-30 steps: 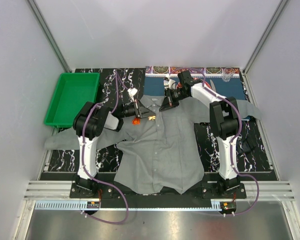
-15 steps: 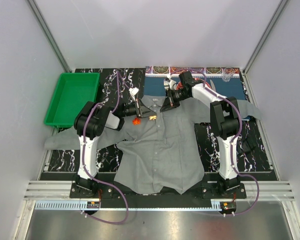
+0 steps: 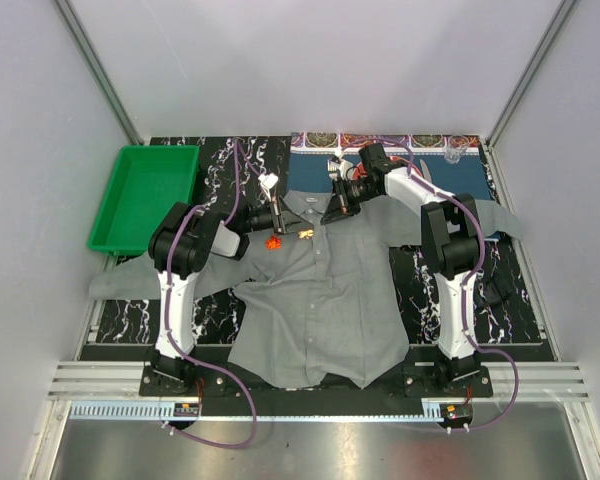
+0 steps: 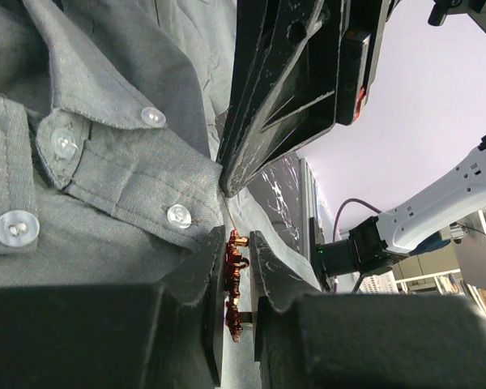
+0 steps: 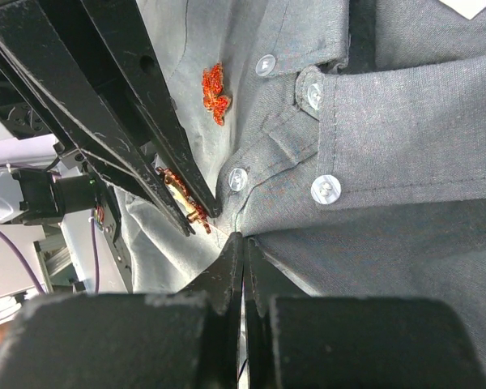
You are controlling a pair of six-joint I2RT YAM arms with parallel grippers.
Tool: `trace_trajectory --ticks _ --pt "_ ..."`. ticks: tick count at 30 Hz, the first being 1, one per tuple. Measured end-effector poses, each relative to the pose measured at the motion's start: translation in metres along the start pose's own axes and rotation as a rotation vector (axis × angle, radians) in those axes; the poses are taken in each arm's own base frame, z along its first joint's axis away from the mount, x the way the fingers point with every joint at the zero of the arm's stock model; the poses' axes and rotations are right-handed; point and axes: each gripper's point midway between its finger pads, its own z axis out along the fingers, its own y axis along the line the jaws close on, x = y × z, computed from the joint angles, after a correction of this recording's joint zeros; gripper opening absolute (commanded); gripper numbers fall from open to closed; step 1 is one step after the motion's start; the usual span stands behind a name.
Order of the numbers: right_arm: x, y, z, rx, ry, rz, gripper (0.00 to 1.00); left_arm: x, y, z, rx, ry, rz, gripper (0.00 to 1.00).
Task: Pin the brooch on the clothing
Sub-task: Pin the brooch to the clothes.
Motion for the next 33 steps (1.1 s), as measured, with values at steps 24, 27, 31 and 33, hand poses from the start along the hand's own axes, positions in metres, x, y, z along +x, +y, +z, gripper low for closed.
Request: trace_trajectory --ticks 24,27,31,33 --pt "0.0005 -0.0018 0.0001 -0.001 -0.003 0.003 0.00 -0.0015 0.0005 0.0039 0.009 0.003 0.074 0.00" --pt "0.0027 -0.0027 0.0006 0.000 0.000 0.007 0.00 -0.0002 0.0006 0.0048 0.010 0.006 0.078 0.00" --pt "0.0028 -0.0026 0.0003 0.001 -0.001 0.006 0.00 0.0004 0.0006 0.0053 0.011 0.007 0.083 0.00" --pt "0.0027 -0.0025 0.0001 0.002 -0.002 0.006 0.00 0.0006 0.0008 0.0054 0.011 0.008 0.087 0.00"
